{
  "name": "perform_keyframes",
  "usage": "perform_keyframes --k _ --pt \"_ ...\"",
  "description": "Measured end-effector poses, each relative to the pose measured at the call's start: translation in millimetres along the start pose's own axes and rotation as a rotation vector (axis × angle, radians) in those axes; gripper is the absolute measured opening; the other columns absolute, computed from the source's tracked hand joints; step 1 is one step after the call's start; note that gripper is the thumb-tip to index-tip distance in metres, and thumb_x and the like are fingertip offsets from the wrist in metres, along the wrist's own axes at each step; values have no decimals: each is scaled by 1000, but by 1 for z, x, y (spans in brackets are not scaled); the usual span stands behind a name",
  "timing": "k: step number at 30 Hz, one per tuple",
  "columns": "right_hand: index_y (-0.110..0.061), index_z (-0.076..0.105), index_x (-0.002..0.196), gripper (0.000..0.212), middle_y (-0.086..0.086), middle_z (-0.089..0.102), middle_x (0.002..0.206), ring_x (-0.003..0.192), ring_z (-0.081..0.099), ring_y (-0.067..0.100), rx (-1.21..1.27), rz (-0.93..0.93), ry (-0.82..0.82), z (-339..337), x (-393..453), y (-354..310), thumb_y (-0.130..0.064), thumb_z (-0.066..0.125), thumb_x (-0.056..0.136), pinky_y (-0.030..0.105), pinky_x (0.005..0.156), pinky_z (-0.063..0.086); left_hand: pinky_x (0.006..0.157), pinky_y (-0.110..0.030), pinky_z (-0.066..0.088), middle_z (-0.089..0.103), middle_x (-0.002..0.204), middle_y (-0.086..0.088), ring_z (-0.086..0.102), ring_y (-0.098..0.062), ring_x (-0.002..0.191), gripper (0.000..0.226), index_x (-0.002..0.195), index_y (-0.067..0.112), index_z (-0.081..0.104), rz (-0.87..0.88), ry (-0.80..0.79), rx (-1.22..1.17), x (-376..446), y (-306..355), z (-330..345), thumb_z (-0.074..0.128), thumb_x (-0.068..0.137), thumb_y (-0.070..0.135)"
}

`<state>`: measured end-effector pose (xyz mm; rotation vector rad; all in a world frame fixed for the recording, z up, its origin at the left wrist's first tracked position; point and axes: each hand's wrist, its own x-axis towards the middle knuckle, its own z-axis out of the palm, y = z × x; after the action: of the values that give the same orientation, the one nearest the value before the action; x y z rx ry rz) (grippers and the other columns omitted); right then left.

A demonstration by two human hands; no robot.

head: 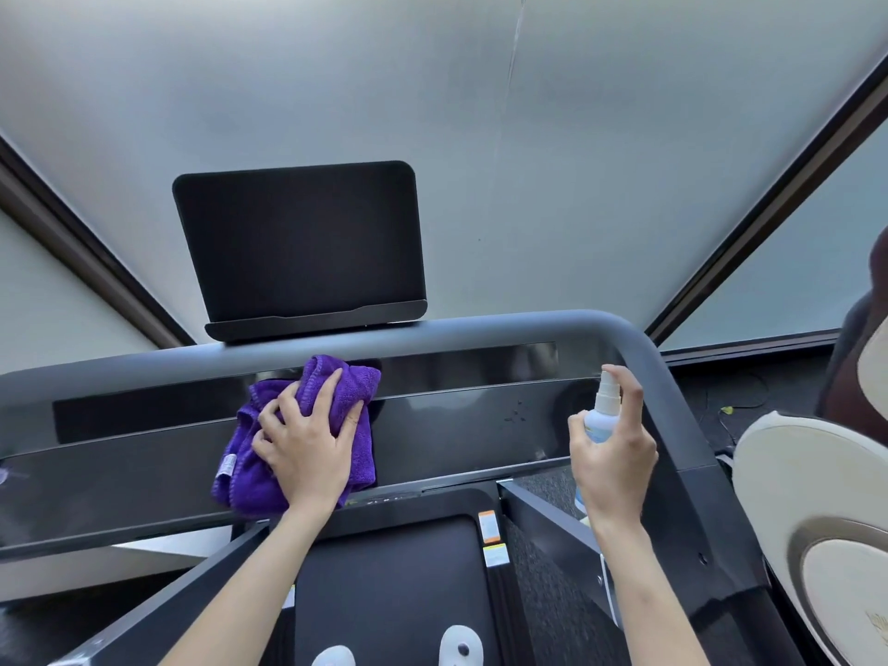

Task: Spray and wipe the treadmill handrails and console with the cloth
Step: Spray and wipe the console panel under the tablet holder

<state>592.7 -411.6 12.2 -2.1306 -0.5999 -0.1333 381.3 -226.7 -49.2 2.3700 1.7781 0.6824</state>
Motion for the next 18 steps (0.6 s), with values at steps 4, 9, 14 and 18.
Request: perform_keyframes --k 4,9,14,18 --pt "-37 38 129 66 5 57 70 63 54 32 -56 3 -86 -7 -10 3 -2 66 81 35 60 44 81 -59 38 50 127 -16 43 -43 111 47 128 29 61 -9 -1 -2 0 -1 1 62 86 51" --pt "-40 40 130 68 -6 53 68 59 54 28 -106 -19 -172 -9 -41 0 -3 68 80 35 59 46 82 -59 38 50 126 -17 44 -43 111 48 127 29 61 -4 6 -13 0 1 0 64 84 49" --pt "-38 43 125 70 -1 56 68 58 53 25 11 12 -167 -1 -59 -5 6 66 76 34 61 46 83 -58 37 50 127 -16 43 -42 112 48 128 29 60 -1 -5 -15 0 1 -2 63 85 50" --pt "-39 40 128 71 -1 57 70 61 54 26 -28 18 -177 0 -60 -5 4 66 78 36 63 49 84 -58 37 49 127 -15 43 -42 113 48 129 30 59 4 -14 -12 0 -1 -2 62 85 51"
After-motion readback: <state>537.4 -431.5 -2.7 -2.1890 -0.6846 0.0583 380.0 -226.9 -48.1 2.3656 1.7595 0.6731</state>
